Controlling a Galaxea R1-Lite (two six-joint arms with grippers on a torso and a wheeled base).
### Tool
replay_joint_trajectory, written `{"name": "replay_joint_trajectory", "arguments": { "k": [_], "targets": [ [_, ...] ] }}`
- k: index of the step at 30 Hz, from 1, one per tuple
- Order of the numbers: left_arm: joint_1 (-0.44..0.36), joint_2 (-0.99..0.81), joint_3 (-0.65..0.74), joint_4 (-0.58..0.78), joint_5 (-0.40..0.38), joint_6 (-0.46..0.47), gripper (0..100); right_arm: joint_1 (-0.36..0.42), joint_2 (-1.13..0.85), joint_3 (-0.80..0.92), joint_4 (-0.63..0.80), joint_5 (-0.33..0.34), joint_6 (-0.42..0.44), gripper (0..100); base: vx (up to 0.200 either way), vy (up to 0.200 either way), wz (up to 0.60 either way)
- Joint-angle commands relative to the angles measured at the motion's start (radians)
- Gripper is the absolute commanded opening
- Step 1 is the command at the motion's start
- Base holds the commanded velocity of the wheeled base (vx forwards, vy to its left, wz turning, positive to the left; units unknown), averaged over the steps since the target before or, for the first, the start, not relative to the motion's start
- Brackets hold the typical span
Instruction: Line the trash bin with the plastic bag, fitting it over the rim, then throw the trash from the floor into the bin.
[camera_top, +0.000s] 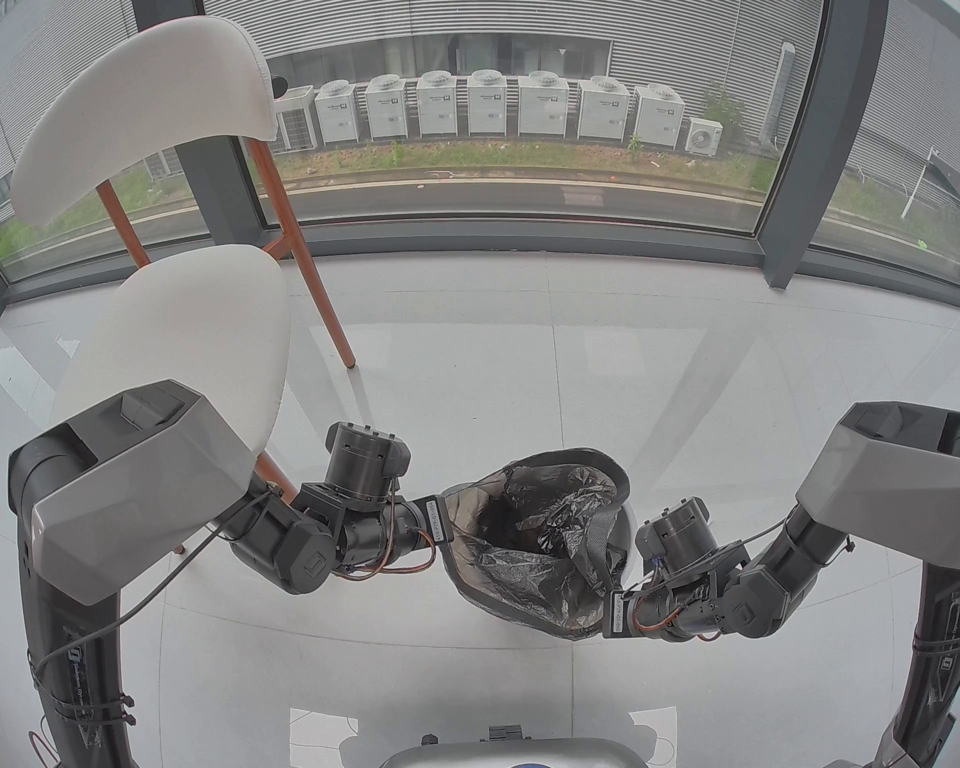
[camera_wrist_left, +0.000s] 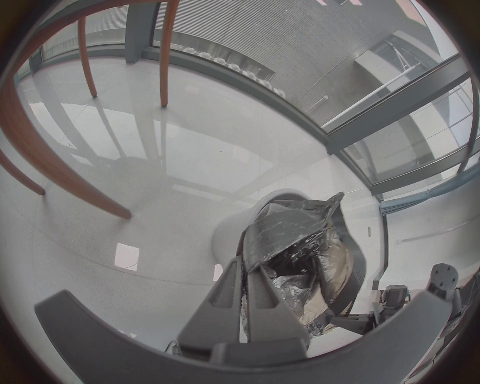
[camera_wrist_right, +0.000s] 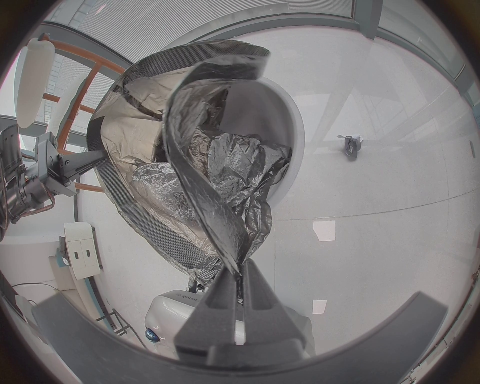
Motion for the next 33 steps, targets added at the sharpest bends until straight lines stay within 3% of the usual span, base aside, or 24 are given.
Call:
{"name": "replay_joint_trajectory", "arguments": {
  "k": [1,8,33],
  "targets": [
    [0.003,-0.004,0.009,0.009,0.009,0.010,0,0.014,-0.002,0.009,0.000,0.000,-0.001,0,0.000,0.000,0.00],
    [0.004,0.047,0.008,-0.003,0.038,0.076,0,0.014,0.055,0.003,-0.014,-0.011,-0.010,0,0.000,0.000,0.00],
    [0.001,0.160,-0.068,-0.024,0.074,0.076,0,0.019,0.128,0.003,-0.114,-0.045,-0.008,0,0.000,0.000,0.00]
  ]
}}
